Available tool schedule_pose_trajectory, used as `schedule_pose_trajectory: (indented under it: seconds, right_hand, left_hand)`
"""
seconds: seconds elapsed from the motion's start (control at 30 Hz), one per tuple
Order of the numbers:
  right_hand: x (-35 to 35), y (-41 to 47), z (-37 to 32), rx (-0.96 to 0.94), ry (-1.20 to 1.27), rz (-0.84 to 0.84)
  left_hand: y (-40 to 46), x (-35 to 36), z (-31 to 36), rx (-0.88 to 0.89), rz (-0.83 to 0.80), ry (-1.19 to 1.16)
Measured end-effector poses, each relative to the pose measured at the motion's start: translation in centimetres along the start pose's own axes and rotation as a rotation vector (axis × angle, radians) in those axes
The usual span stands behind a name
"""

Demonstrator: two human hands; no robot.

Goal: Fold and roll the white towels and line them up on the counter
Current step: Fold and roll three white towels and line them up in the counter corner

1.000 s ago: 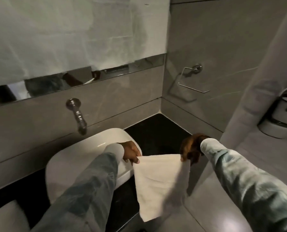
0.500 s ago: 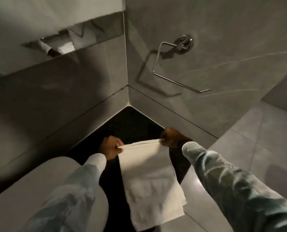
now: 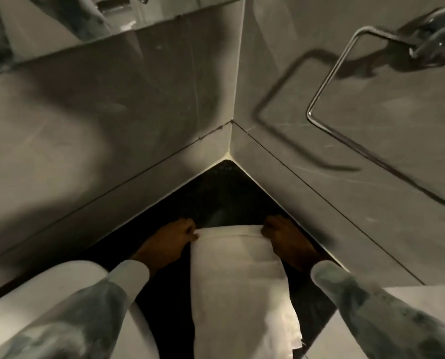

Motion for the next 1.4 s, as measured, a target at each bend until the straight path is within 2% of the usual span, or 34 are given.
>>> schedule_pose_trajectory:
  seconds: [0.1, 0.17, 0.23, 0.3, 0.37, 0.53, 0.63, 0.7, 0.73, 0.8, 0.87, 0.97, 1.03, 1.1, 1.2, 1.4]
  right_hand:
    - [-0.9, 0.4, -0.3, 0.046, 0.118, -0.046]
    - [-2.2, 2.2, 0.0, 0.130, 0.236, -0.093]
    - [-1.9, 3.8, 0.2, 0.165, 0.293, -0.219]
    - [-0.7, 4.5, 0.7, 0.180, 0.365, -0.323]
    - [0.4, 4.8, 1.2, 0.152, 0.442, -0.338]
    - [1.0, 4.3, -0.1, -0.025, 0.283, -0.224]
    - [0.4, 2.8, -1.7, -0.215, 0.107, -0.030]
    - [1.1, 1.4, -2.6, -0.321, 0.003, 0.024]
    - [1.3, 0.8, -2.9, -0.353, -0.043, 0.062]
    - [1.1, -0.2, -3.1, -0.367, -0.061, 0.113]
    - [1.1, -0.6, -2.8, -0.351, -0.012, 0.077]
    - [0.2, -0.9, -2.0, -0.296, 0.116, -0.034]
    - [-0.5, -0.2, -1.2, -0.147, 0.327, -0.151]
    - [-0.7, 0.9, -0.3, 0.027, 0.438, -0.243]
    - [0.0, 1.8, 0.3, 0.178, 0.432, -0.334]
    - [1.8, 0.3, -1.0, 0.107, 0.256, -0.280]
  left_hand:
    - [0.4, 0.0, -0.3, 0.039, -0.047, -0.072]
    - [1.4, -0.3, -0.9, -0.039, -0.020, -0.166]
    - [2.4, -0.3, -1.4, -0.114, -0.023, -0.208]
    - [2.9, 0.3, -2.2, -0.173, -0.041, -0.231]
    - [2.7, 0.6, -2.7, -0.196, -0.056, -0.211]
    - [2.8, 1.3, -2.6, -0.173, -0.051, -0.294]
    - [2.9, 1.3, -0.9, -0.041, -0.102, -0.092]
    - [2.8, 1.1, 0.6, 0.050, -0.093, -0.019]
    - [2.7, 1.4, 1.5, 0.113, -0.096, 0.026]
    - [2.1, 2.6, 2.3, 0.116, -0.146, 0.044]
    - [1.4, 3.7, 2.2, 0.008, -0.193, -0.024]
    - [0.7, 3.7, 2.7, 0.016, -0.220, -0.015]
    - [1.0, 2.9, 2.9, 0.063, -0.195, 0.006]
    - [1.4, 2.5, 2.2, -0.016, -0.215, -0.075]
    - [2.0, 1.6, 1.8, -0.124, -0.166, -0.180]
    - [1.7, 1.7, 2.8, -0.120, -0.111, -0.080]
Point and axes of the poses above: each hand's wrist, its own y-axis towards the middle knuckle, its own x-axis out of the palm, z = x × y, the point moved 9 cm from there along y, towards the middle knuckle, and after that the axes turned 13 degrees about x, right-handed, at the moved point
